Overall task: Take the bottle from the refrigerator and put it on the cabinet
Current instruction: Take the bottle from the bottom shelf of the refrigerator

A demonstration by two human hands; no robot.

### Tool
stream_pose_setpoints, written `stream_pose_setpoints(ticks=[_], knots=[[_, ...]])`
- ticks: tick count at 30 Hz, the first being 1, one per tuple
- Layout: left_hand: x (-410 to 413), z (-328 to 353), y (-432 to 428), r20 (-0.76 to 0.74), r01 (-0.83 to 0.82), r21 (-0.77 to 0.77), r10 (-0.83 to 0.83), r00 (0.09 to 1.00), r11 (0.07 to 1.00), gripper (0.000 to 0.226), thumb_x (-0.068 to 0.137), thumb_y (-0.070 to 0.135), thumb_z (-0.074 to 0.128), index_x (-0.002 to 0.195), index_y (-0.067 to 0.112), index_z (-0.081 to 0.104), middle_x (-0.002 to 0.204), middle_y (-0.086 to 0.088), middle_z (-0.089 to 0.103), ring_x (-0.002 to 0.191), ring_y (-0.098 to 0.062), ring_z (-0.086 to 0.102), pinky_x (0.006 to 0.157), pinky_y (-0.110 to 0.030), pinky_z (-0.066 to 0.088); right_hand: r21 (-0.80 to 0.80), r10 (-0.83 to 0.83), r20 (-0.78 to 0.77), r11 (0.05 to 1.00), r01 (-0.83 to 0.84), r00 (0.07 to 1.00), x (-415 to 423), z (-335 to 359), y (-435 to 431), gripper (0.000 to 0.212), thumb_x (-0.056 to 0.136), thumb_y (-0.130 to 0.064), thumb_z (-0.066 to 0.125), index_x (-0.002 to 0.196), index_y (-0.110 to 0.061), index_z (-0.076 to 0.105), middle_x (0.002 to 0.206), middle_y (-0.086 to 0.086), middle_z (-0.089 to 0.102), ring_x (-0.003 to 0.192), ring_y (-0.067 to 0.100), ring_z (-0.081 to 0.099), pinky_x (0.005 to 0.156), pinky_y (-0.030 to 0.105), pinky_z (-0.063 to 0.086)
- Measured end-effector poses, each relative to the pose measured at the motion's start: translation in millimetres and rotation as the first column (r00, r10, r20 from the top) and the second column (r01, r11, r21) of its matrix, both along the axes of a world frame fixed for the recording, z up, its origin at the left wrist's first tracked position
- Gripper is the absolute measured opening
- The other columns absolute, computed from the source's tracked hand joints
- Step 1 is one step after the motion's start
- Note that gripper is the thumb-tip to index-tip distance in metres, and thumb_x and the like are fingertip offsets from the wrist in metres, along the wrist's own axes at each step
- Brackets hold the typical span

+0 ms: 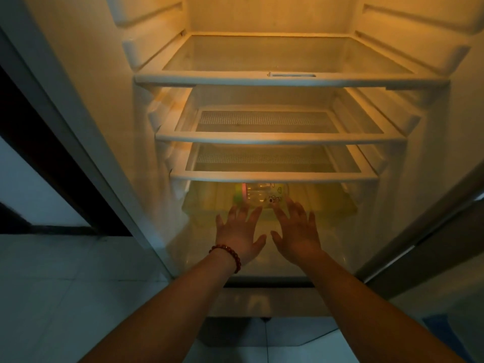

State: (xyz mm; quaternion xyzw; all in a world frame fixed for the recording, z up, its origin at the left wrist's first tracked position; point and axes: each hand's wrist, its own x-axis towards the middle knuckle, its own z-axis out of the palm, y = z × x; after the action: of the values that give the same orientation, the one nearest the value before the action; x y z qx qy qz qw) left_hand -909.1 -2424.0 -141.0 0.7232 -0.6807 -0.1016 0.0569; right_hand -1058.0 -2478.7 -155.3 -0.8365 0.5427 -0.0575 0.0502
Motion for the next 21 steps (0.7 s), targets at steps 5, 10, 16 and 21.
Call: stream_pose_setpoints(ticks=[5, 10, 16, 21], knots=[[-2.6, -4.1, -6.8, 0.019, -0.027, 0.018, 0.027, 0.999, 0.999, 0.069, 0.086, 0.055, 0.038, 0.144, 0.036, 0.005, 0.156, 0.003, 0.004, 0.142, -0.030, 0.002, 0.108, -0.062, 0.011, -0.017, 0.017, -0.039, 1.000, -0.018, 0.999, 1.7, -3.2, -9.6, 0.071, 0.089, -0.043, 0.050, 0.146, -0.037, 0.007, 0.158, 0.001, 0.001, 0.145, 0.029, 0.003, 0.113, 0.056, 0.004], [-4.4, -16.7, -3.9, 0.025, -0.059, -0.002, 0.059, 0.998, 0.998, 0.071, 0.086, 0.053, 0.039, 0.144, 0.037, 0.001, 0.156, 0.004, 0.004, 0.142, -0.030, -0.002, 0.108, -0.062, 0.014, 0.003, 0.029, -0.056, 1.000, -0.029, 0.998, -5.2, -9.5, -11.6, 0.075, 0.087, -0.039, 0.055, 0.145, -0.037, 0.009, 0.157, 0.002, 0.004, 0.143, 0.029, 0.009, 0.113, 0.057, 0.005], [-7.2, -22.7, -0.5, 0.031, -0.083, 0.026, 0.082, 0.996, 0.996, 0.077, 0.085, 0.056, 0.040, 0.143, 0.038, -0.007, 0.156, 0.006, -0.003, 0.142, -0.030, -0.009, 0.108, -0.060, 0.012, -0.003, 0.029, -0.029, 1.000, -0.029, 0.999, -4.7, -8.0, -7.0, 0.070, 0.086, -0.037, 0.056, 0.144, -0.034, 0.018, 0.156, 0.005, 0.011, 0.143, 0.028, 0.011, 0.115, 0.051, 0.006], [-8.9, -21.7, 8.2, -0.009, -0.098, 0.040, 0.099, 0.995, 0.994, 0.078, 0.084, 0.056, 0.043, 0.143, 0.038, -0.005, 0.155, 0.007, -0.004, 0.141, -0.029, -0.014, 0.108, -0.060, 0.018, -0.021, 0.031, -0.025, 0.999, -0.031, 0.999, -7.7, -7.8, 5.0, 0.069, 0.086, -0.037, 0.055, 0.146, -0.031, 0.020, 0.155, 0.008, 0.016, 0.142, 0.030, 0.014, 0.115, 0.051, 0.008]])
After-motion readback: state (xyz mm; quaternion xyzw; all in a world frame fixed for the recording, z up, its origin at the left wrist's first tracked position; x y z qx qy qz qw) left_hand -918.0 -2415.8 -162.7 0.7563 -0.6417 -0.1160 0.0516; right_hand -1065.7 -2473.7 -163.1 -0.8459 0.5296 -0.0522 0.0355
